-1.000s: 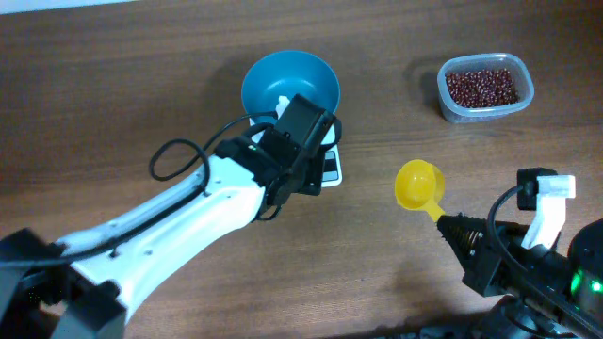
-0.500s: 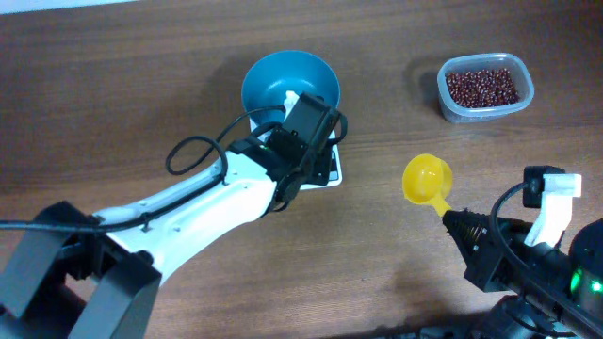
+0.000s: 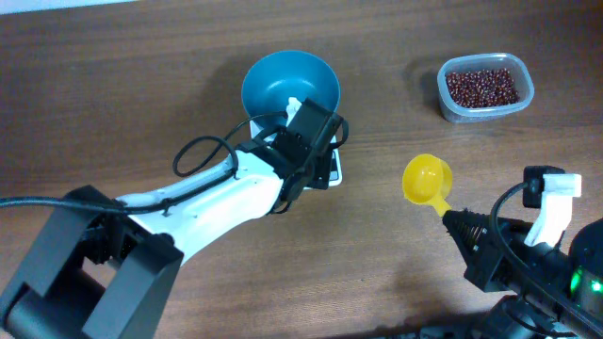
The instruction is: Scoop item into bowl and weigh 50g on scale
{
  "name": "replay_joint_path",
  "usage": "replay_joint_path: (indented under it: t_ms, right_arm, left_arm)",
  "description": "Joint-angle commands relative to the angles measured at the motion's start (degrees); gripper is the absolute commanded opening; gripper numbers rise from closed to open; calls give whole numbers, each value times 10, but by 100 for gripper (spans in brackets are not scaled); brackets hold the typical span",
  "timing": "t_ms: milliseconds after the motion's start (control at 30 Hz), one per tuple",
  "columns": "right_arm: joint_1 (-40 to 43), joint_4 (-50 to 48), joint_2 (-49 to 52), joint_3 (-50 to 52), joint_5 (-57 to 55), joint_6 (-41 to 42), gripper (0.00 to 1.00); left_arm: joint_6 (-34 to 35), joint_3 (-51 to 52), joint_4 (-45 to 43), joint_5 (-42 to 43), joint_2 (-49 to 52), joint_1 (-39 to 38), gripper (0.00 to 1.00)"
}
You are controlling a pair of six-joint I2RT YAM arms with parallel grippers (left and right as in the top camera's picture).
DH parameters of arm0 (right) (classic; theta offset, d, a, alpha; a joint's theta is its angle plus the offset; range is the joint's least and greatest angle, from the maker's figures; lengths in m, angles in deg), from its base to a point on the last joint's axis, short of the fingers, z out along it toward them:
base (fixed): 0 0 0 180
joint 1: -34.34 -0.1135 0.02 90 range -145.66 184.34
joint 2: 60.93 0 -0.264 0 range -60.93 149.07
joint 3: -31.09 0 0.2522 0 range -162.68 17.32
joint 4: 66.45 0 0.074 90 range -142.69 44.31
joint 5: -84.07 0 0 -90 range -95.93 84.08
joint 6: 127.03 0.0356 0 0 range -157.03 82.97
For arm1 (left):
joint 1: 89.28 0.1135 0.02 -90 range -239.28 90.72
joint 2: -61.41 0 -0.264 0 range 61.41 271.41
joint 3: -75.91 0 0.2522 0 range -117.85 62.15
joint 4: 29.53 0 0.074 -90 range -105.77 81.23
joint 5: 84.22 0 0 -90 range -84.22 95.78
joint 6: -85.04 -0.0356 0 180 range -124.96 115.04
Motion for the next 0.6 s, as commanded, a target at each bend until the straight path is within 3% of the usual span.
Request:
replay_joint_path:
  t_ms: [0, 367, 567]
  right_arm:
    - [-3, -2, -5, -4, -9, 2, 4]
    - [-3, -9, -5, -4, -2, 2, 4]
    - [-3, -29, -5, -4, -12, 2, 4]
  left_arm:
    - [15, -2, -2, -8, 12, -2, 0]
    - [17, -2, 0, -8, 50, -2, 0]
    - [18, -2, 191, -8, -144, -2, 0]
